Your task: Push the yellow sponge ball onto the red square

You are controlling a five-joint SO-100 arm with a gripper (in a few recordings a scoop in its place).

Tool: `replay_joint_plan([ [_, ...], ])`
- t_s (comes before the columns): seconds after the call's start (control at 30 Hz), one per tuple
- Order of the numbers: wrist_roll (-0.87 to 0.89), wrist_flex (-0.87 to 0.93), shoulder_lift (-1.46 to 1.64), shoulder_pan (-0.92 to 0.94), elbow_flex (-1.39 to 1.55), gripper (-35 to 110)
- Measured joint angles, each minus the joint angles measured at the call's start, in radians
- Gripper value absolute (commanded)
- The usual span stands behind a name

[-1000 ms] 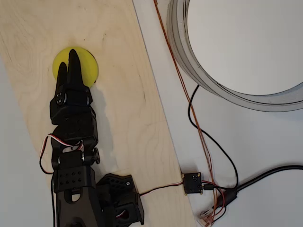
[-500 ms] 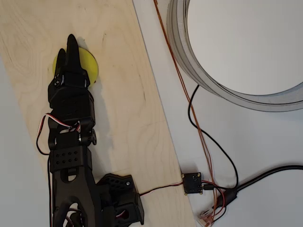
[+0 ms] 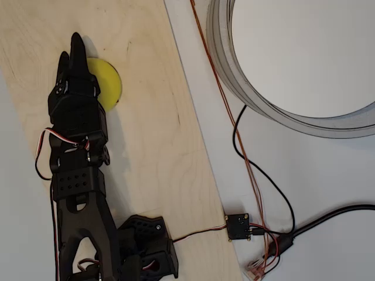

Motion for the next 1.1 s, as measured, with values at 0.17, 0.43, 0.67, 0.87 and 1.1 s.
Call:
replay_joint_plan([
  [0.17,0.034,0.074,-0.029,-0.006,-0.023,21],
  [0.43,0.104,0.158,-0.028,0.002,-0.040,21],
  [0.67,0.143,0.229,-0.028,0.002,-0.060,21],
  [0.87,0.158,0.249,-0.028,0.002,-0.060,20],
  [1.1,0.161,0.314,-0.006,-0.005,-0.069,20],
])
